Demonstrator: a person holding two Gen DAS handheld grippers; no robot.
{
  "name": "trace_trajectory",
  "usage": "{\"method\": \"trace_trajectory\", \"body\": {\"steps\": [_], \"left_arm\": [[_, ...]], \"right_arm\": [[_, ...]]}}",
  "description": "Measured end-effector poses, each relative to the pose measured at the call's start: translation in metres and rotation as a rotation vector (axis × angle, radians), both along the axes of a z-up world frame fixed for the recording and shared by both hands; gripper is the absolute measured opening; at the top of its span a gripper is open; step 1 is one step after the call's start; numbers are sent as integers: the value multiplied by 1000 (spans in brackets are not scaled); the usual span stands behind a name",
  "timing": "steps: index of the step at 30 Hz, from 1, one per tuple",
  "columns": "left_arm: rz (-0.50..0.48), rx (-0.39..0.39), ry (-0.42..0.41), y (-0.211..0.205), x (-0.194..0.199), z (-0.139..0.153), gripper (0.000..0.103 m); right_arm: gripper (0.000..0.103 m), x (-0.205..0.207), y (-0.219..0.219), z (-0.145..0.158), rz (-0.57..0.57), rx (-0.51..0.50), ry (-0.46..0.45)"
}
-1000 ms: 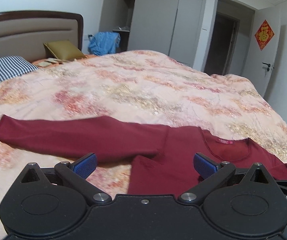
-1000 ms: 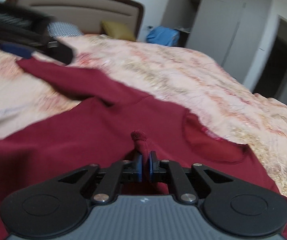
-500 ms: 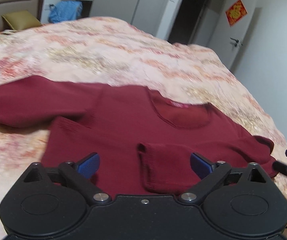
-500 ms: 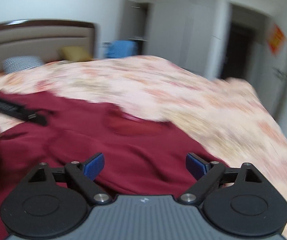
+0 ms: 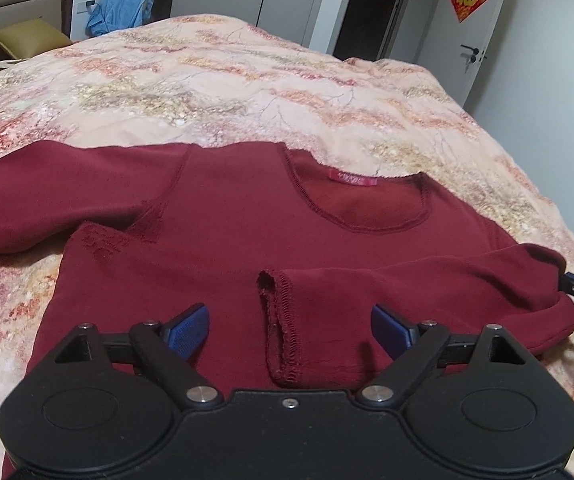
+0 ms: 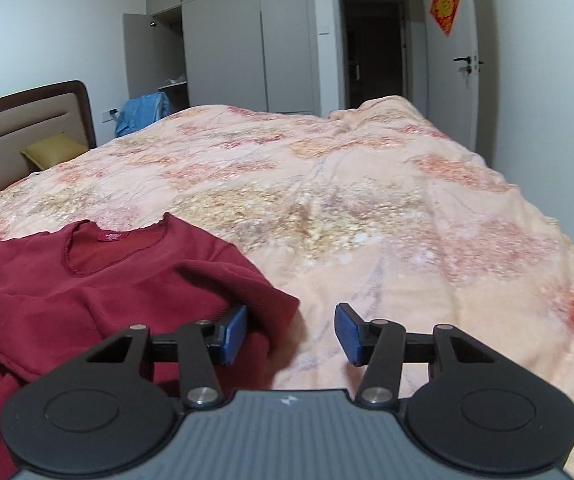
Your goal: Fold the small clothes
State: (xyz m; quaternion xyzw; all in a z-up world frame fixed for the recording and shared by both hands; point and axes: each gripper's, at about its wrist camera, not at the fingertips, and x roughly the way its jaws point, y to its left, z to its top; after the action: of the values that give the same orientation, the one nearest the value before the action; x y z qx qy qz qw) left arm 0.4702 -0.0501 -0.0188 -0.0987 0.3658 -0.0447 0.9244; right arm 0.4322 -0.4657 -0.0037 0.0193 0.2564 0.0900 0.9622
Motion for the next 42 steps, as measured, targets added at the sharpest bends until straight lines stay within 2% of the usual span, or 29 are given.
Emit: {"method": "trace_trajectory", "body": {"steps": [2,3,4,5,6,8,10,12,14,17,19,23,25,26,28,30,32,34,37,40,42], "left_arm": [[3,-2,8,0,2,-2,88],[4,-4,10,-1,2,-2,85],[3,-8,12,-1,3,-2,82],[1,-16,14,0,4,-2,69],[-11,-32,15,0,6,-3,40],[-28,-64,34,1,11,-2,2],[-28,-55,21,-2,16,3,3],[-38,-24,-38,-5,17,14,2],[-42,6,-106,-5,17,28,2],[-27,57,-155,-4,25,39,2],[-32,61,-153,-2,35,37,2],[-34,65,-84,-6,58,12,2],[-41,72,-48,-10,61,1,5],[-43,77,-42,-11,61,-1,10],[-40,83,-53,-13,56,-2,28],[-37,90,-74,-15,49,2,57],[-29,108,-105,-21,42,9,71],[-51,111,-144,-31,32,18,74],[-148,79,-186,-57,21,29,80],[-309,50,-226,-96,10,34,85],[-429,57,-238,-127,6,31,85]], "right_arm": [[52,6,2,-1,11,9,2],[48,9,2,-2,16,17,7],[38,12,3,-3,24,26,14],[32,16,4,-3,32,32,24],[20,19,5,-3,39,37,32],[11,22,5,-2,45,44,27],[7,21,5,3,52,40,12],[7,15,4,13,75,8,-34],[7,5,2,27,122,-66,-98],[6,-10,1,46,207,-229,-170],[6,-12,-1,52,256,-311,-178],[7,8,0,43,251,-309,-90],[8,19,0,34,229,-260,-35],[10,22,-1,30,214,-228,-20],[21,22,-8,23,194,-177,-8],[25,21,-18,20,193,-107,-3],[33,19,-29,19,179,-41,4],[37,20,-39,17,164,15,9],[37,26,-53,13,140,109,23],[36,33,-59,7,136,169,30],[31,39,-62,4,149,205,36]]}}
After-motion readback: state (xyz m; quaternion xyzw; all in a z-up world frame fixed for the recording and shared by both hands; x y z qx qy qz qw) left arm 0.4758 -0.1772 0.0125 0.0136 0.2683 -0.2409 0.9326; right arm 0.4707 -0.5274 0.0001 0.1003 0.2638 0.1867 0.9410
